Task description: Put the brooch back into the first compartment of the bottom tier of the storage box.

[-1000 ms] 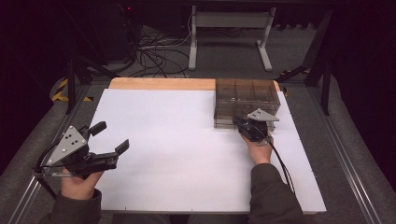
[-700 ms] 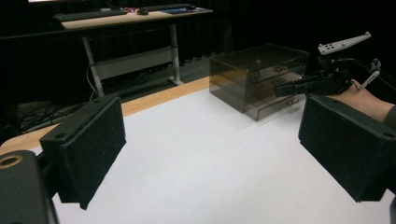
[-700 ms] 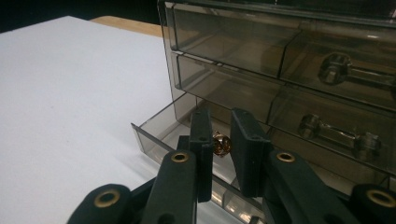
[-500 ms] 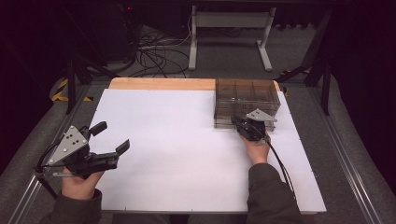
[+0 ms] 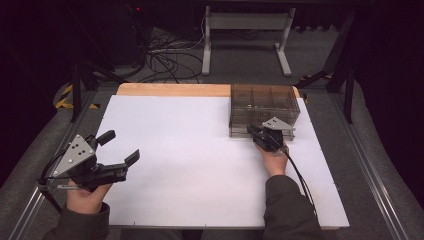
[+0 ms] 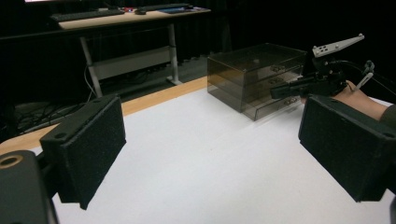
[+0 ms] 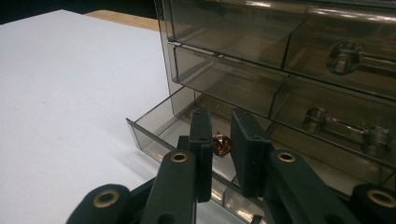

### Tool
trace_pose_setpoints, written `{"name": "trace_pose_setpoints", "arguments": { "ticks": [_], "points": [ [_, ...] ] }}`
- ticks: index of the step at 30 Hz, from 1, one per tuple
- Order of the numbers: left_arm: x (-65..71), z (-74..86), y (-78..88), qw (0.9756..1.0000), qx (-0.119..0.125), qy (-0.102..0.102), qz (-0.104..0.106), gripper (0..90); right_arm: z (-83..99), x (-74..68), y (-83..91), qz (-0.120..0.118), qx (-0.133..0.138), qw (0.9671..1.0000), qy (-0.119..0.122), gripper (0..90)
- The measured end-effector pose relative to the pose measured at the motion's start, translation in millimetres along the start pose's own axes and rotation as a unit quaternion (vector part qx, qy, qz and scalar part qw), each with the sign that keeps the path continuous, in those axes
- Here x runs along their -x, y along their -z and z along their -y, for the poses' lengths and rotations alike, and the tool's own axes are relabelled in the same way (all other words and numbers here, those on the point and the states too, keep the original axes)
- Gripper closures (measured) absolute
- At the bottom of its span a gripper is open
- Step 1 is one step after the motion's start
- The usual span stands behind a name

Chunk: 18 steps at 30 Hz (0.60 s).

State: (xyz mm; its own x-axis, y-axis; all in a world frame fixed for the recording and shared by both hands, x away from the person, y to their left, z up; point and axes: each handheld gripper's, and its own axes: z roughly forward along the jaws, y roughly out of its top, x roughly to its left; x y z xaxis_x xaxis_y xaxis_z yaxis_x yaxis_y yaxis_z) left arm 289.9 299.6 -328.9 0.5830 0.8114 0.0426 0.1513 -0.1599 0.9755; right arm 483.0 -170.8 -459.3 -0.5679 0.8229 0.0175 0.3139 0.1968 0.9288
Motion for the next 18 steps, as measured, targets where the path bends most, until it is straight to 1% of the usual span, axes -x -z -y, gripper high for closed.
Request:
{"name": "trace_pose_setpoints", "arguments": {
  "ticks": [3,18],
  "points": [
    [0.3,0.0,-0.2,1.0,-0.002,0.0,0.0,8.1,0.1,-0.1,-0.3,0.0,0.0,1.0,0.003,79.5],
    [0.6,0.1,-1.1,1.0,-0.001,-0.001,0.002,8.1,0.0,-0.5,-1.4,0.0,-0.005,1.0,0.002,78.7]
  ]
}}
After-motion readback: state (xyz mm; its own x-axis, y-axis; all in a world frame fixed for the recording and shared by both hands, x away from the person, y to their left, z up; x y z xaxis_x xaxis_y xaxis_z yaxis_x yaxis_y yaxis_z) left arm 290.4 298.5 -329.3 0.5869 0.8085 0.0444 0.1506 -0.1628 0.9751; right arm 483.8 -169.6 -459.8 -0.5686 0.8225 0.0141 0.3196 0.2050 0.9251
